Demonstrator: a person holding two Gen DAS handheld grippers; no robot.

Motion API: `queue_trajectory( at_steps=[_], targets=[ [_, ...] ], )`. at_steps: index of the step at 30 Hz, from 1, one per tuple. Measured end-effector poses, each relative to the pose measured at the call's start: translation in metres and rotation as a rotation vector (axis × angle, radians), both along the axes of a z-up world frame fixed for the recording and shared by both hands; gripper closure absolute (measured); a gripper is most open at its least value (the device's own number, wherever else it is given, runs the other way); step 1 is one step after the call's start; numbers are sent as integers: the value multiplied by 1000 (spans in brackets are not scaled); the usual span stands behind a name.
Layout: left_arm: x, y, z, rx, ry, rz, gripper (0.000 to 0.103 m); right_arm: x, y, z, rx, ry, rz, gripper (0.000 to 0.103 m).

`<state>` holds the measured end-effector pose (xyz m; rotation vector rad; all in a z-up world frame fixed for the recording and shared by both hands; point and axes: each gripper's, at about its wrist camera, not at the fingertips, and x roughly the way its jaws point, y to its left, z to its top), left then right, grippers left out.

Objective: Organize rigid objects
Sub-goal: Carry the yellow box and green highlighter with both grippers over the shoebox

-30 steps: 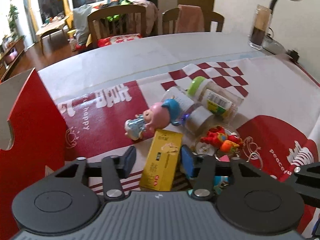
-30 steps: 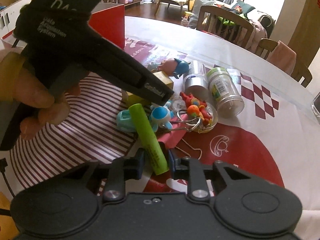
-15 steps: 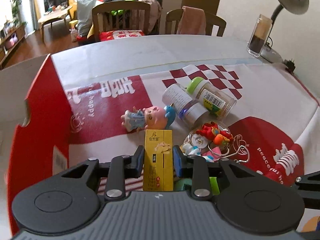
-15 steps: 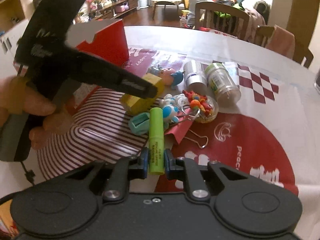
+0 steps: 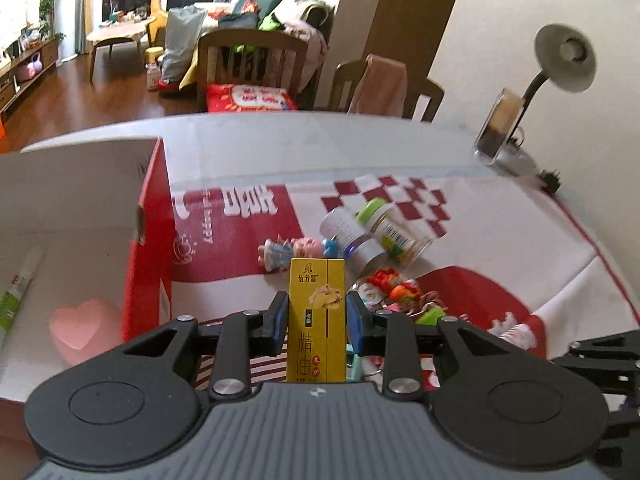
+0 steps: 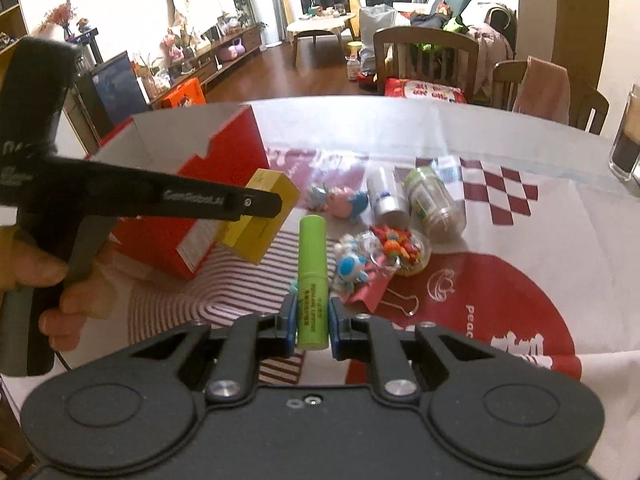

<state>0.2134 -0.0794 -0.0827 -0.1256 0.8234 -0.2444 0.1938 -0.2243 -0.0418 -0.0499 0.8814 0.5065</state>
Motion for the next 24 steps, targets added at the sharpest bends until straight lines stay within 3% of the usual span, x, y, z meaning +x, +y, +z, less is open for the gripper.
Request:
queue_trajectory(
  at_steps=[10,24],
  targets=[
    [-23,29,47,-31,-38,0,74,0,31,35,40,-41,4,88],
    [-39,122,82,-3,-101,91,73,9,110,57,49,-83,35,88]
  ],
)
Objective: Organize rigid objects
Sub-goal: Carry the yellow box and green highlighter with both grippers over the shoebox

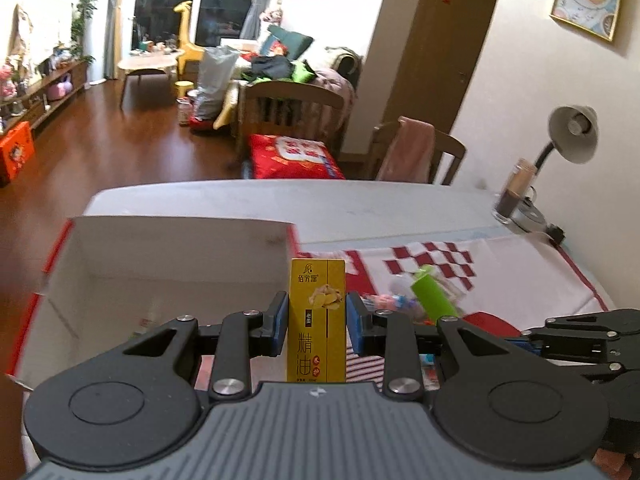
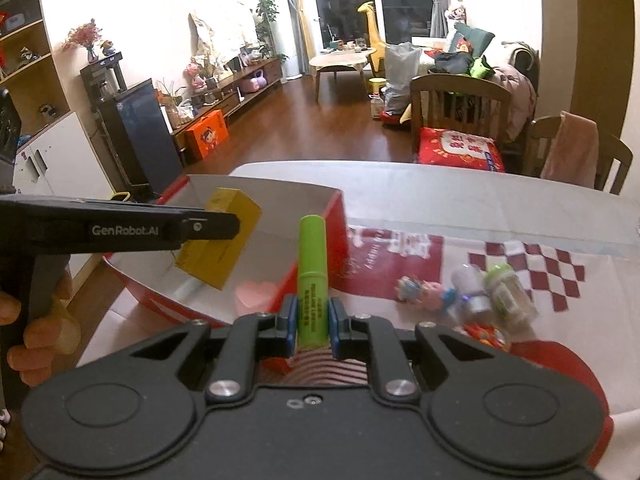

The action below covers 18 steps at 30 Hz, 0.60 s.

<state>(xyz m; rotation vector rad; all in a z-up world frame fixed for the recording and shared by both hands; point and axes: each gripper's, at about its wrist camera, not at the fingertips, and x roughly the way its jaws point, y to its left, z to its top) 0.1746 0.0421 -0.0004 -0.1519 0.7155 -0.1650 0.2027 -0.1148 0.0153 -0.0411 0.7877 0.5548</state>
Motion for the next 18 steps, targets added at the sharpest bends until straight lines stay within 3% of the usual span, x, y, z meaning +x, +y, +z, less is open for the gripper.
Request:
queue_trajectory(
  at_steps=[7,18],
  targets=[
    [2,58,-1,48,10,55,73,11,43,-3,-18,5,14,88],
    [31,127,-27,133,74,99,78,41,118,-37,-107,53,29,88]
  ],
)
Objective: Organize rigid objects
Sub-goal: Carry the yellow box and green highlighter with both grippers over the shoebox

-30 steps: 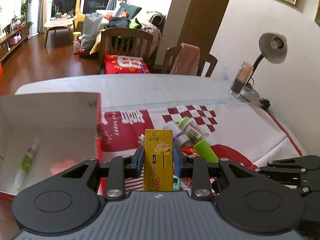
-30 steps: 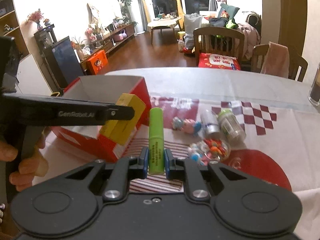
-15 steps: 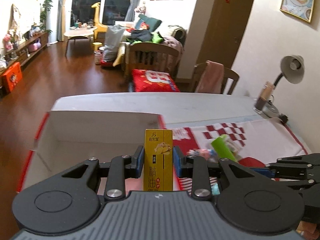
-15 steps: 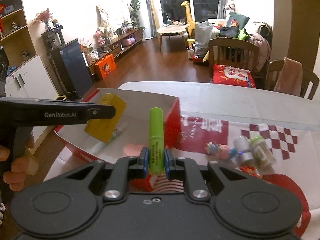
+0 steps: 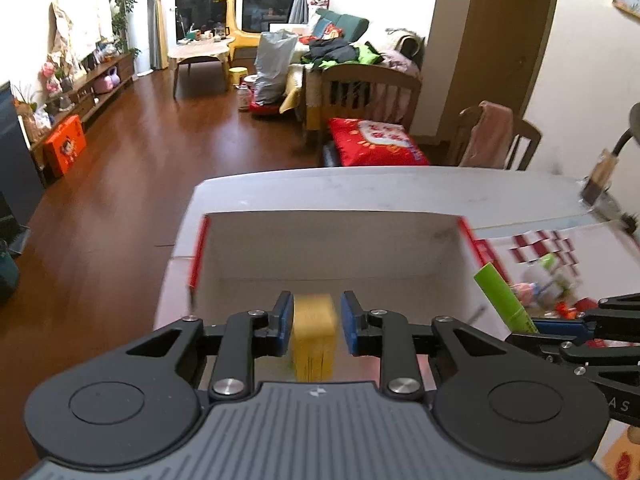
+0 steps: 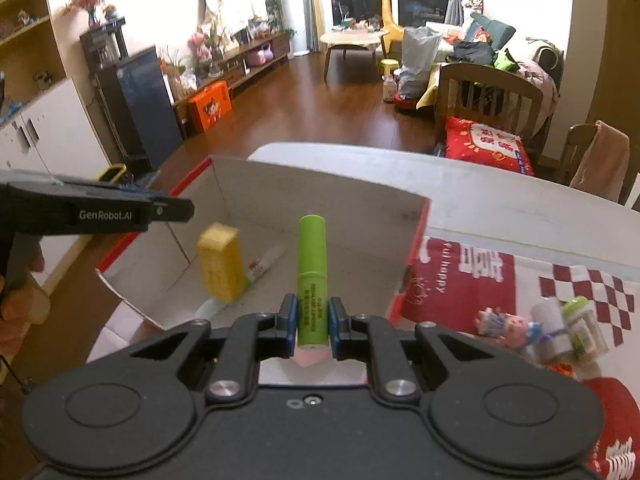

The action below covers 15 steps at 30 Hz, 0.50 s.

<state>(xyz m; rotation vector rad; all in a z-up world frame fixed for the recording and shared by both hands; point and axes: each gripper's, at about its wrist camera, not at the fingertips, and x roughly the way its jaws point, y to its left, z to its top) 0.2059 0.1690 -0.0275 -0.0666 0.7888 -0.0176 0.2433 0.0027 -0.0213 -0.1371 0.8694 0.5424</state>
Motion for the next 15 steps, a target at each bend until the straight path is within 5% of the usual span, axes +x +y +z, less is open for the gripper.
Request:
queue_trajectory(
  at_steps=[15],
  targets=[
    [26,23,-59,-22,128,-14,78,36,58,-63,-184,152,9,88]
  ],
)
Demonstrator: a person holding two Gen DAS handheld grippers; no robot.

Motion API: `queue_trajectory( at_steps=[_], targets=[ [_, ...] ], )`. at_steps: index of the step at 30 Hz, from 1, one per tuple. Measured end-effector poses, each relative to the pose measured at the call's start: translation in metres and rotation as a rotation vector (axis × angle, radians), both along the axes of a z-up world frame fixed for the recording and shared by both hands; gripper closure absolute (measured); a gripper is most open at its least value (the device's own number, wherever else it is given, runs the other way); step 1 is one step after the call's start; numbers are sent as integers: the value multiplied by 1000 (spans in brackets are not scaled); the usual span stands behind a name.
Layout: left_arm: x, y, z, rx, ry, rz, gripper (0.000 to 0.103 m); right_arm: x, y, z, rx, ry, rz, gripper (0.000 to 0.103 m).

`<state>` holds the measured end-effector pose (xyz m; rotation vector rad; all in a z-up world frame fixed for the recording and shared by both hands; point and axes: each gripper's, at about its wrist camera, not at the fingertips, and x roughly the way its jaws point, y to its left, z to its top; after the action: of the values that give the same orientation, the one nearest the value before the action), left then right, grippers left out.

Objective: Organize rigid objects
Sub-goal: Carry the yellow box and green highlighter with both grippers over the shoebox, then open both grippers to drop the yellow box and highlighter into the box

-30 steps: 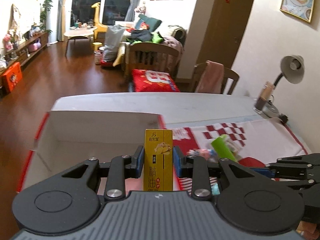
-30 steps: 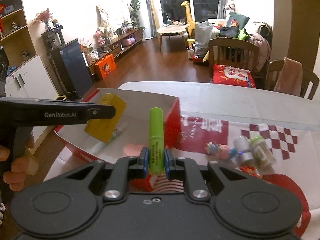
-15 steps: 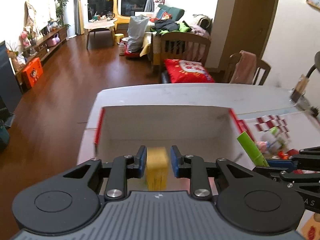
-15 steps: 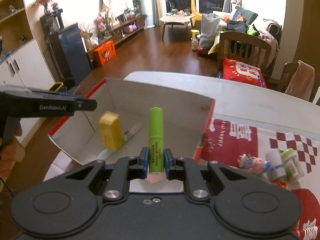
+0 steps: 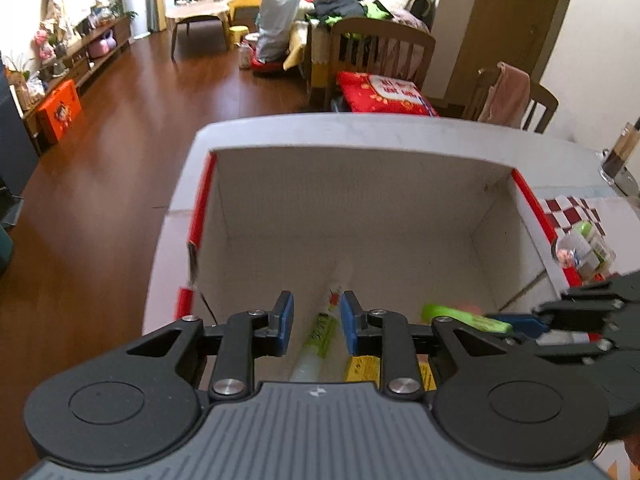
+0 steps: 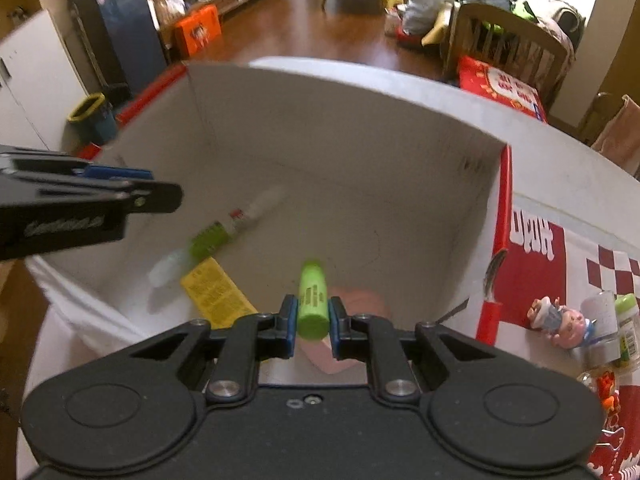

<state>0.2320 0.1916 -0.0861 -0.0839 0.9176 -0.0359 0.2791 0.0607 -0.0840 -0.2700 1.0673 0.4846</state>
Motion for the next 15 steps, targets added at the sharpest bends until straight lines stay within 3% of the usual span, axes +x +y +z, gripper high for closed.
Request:
queue_trajectory(
  at_steps=[5,15],
  targets=[
    [-1,-4,-8,1,17,-22,78,1,4,-7,-28,34,2,87],
    [0,-9,-16,-8,46,-40,78,-4,0,-6,-14,48,6,72]
  ],
)
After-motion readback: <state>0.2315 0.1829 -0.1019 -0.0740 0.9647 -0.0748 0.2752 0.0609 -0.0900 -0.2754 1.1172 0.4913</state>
